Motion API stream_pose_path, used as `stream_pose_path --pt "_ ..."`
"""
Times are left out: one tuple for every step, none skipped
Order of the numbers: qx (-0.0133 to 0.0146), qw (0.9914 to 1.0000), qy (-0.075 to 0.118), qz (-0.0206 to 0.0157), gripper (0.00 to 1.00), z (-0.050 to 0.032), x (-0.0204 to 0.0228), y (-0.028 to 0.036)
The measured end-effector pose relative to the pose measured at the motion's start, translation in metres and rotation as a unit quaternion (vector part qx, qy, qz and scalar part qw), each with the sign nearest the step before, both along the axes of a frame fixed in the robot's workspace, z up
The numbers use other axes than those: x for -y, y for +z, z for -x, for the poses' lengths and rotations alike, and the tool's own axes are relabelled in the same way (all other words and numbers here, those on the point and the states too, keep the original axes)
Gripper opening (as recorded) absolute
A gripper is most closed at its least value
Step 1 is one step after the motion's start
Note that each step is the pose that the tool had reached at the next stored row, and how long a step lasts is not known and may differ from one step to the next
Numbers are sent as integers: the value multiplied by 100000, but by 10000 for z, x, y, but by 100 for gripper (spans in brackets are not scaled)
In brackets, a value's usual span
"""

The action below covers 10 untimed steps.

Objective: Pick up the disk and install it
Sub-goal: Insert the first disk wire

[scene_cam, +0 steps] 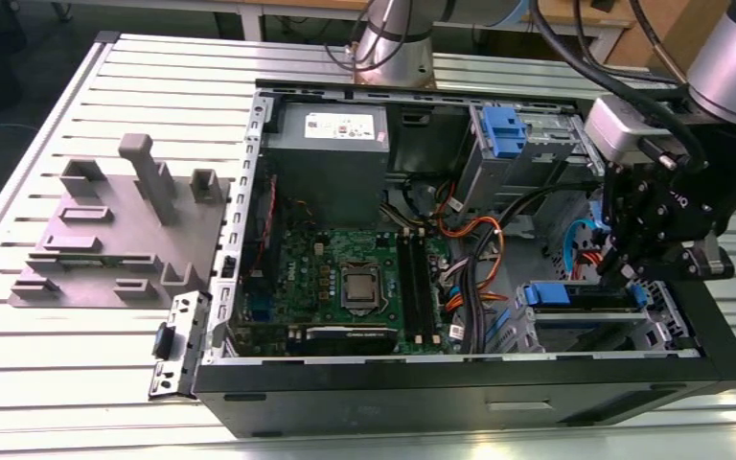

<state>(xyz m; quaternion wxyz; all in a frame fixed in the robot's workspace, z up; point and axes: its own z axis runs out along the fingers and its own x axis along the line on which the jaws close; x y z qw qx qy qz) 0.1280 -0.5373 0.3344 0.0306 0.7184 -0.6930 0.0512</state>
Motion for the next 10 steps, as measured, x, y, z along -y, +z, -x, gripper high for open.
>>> stream_pose_path --pt "27 99999 4 -477 17 1 8 0" --pt "57 99996 7 -911 17 3 19 -1" --pt "108 99992 -1 -1285 17 6 30 0" --pt "183 99987 -2 -1593 17 9 40 0" --pt "300 99983 4 -1821 17 13 49 0" --pt "461 99979 7 -2005 17 20 55 -1" --pt "662 99975 11 -2154 17 27 59 -1" --pt "830 99972 8 -2214 17 31 61 -1" --pt "987 99970 -17 -2243 17 34 61 -2" --pt "1130 99968 -48 -2273 17 37 62 -2"
